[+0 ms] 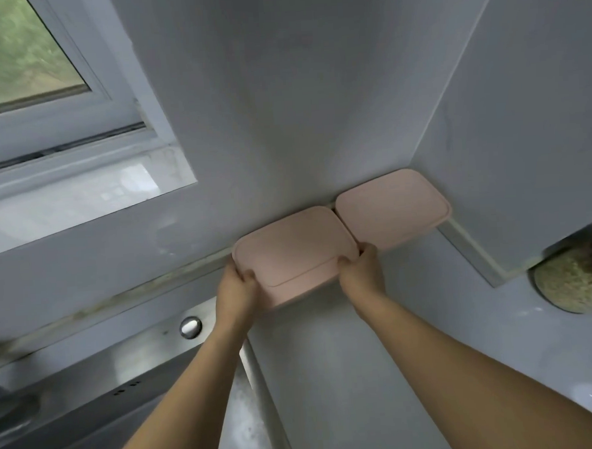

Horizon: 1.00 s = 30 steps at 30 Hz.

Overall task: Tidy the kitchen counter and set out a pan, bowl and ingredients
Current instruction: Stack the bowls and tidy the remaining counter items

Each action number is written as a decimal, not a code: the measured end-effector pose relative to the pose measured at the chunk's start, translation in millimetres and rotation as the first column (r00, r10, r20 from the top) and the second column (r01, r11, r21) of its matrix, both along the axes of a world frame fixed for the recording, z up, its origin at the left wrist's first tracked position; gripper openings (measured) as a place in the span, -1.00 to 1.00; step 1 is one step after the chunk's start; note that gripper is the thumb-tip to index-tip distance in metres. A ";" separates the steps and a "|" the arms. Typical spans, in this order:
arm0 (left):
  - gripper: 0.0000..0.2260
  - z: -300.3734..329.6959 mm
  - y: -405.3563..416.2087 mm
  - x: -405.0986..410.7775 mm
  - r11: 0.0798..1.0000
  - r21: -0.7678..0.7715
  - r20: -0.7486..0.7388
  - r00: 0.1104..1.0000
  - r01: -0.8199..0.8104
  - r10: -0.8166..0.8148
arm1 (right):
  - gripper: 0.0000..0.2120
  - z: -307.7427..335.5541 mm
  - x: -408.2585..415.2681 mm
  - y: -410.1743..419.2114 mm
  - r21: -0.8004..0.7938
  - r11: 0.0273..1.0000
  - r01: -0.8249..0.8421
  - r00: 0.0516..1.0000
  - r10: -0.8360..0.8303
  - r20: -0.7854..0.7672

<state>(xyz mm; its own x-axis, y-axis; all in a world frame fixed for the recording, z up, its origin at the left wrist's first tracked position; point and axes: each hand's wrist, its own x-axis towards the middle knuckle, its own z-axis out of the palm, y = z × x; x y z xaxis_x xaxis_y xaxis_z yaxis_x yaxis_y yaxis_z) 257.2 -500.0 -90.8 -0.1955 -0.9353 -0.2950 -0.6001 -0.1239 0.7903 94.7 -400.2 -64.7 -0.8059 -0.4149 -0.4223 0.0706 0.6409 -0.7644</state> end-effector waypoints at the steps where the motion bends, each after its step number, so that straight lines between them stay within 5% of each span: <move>1: -0.66 0.7 0.1 0.3 1.000 0.017 -0.022 1.000 -0.004 0.004 | -0.58 -0.2 -0.2 1.5 0.011 1.000 -0.005 1.000 0.005 -0.010; 11: -0.53 2.7 -1.2 1.8 0.984 0.174 -0.218 0.973 -0.033 0.071 | -0.47 -3.2 1.9 -1.1 -0.028 0.999 0.034 0.999 -0.033 0.037; 22: -0.77 -3.4 3.1 -6.9 0.911 0.346 -0.290 0.897 -0.225 0.332 | -0.73 -24.7 4.1 0.8 -0.145 0.957 0.251 0.962 -0.230 0.149; 30: -0.87 25.3 14.7 11.2 0.898 0.380 -0.388 0.843 -0.222 0.372 | -0.65 -10.3 24.0 21.6 -0.115 0.972 0.203 0.962 -0.176 0.209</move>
